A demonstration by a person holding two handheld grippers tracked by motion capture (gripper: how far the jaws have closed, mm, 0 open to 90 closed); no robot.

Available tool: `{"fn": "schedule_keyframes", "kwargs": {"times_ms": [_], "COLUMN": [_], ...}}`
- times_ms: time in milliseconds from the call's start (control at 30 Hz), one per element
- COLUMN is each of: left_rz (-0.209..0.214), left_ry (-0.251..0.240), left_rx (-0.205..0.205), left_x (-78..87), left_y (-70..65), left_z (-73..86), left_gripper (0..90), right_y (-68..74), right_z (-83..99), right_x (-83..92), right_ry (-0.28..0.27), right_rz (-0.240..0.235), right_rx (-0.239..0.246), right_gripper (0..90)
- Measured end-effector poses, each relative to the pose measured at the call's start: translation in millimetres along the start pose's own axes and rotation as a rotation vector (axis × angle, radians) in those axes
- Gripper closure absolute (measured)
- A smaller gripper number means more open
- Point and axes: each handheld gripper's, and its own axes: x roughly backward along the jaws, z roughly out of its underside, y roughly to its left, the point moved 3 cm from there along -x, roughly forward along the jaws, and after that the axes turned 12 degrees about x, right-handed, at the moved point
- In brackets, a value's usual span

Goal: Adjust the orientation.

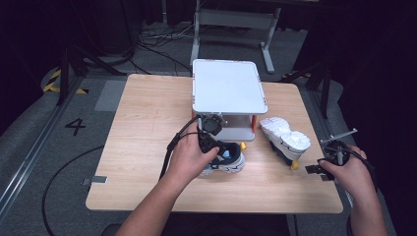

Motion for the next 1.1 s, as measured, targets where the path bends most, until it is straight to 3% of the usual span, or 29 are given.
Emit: {"fn": "schedule_keyframes", "kwargs": {"times_ms": [100,367,833,1100], "left_rz": [0.005,0.003,-0.009,-0.11], "left_ry": [0.0,-0.003,0.027,0.043], "left_rx": [-0.011,-0.043,-0.061,-0.095], "left_x": [-7.0,-23.4,-53.5,-70.0], "left_y": [-7.0,-30.8,-51.5,-52.5], "left_z": [-6.3,-21.1,-37.1,-41.9], "left_gripper": [43.2,28.3,28.6,39.0], "right_y": [0.0,0.4,0.5,0.0], "right_z": [-0.2,-0.3,0.6,0.8], "right_x": [-0.3,-0.5,0.2,-1.3], "right_ry": [0.001,0.001,-0.001,-0.001], "right_rz": [-0.002,-0.004,-0.007,-0.014], "right_rx": [0.002,0.004,0.002,0.003], "right_gripper": [35.1,34.9,34.8,34.8]}}
